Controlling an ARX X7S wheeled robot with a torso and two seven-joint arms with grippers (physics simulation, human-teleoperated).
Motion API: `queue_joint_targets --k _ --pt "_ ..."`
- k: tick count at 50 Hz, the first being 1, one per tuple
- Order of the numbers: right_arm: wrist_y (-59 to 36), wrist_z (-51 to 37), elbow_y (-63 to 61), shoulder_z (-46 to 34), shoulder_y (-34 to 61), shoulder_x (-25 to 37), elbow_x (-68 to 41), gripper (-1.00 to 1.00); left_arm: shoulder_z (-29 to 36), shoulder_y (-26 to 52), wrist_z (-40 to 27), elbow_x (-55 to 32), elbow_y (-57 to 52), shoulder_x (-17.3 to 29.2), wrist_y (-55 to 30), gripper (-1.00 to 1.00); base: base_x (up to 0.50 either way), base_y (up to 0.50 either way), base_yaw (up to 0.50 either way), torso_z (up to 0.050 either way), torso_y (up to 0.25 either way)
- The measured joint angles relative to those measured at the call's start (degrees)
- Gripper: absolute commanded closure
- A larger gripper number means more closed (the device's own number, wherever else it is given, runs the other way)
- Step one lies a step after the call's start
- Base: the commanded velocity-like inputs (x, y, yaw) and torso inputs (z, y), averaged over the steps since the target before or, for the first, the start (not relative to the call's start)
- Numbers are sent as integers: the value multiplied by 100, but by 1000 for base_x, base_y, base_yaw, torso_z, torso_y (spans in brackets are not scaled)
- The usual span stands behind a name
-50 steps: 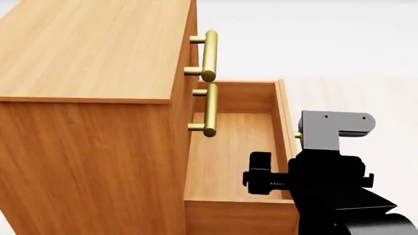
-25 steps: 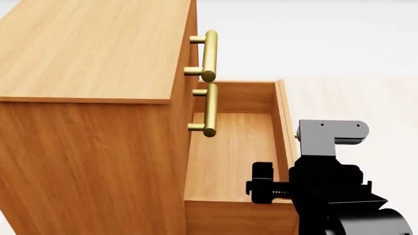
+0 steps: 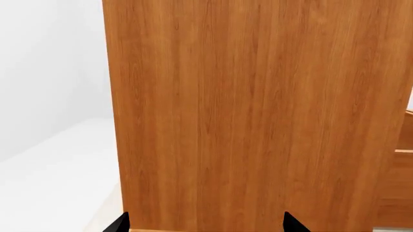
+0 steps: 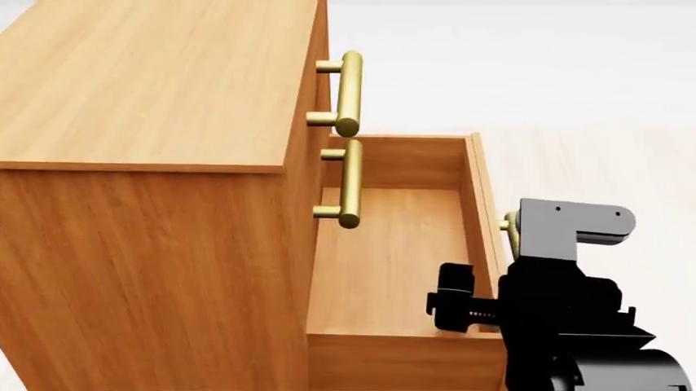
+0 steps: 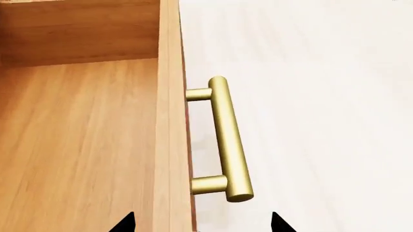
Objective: Put the bowl in the bottom drawer of the cabinet and close it.
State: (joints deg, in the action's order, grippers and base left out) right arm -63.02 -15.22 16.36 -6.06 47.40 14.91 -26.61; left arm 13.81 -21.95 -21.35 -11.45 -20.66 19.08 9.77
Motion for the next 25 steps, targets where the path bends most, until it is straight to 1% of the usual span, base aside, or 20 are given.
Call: queue_joint_targets --k 10,25 --pt "181 -106 199 28 -24 48 189 -100 15 5 -21 -7 -8 18 -7 -100 0 0 0 0 0" --pt "347 -88 331 -10 -36 115 171 -100 37 14 -49 -18 -5 38 4 -100 0 0 0 0 0"
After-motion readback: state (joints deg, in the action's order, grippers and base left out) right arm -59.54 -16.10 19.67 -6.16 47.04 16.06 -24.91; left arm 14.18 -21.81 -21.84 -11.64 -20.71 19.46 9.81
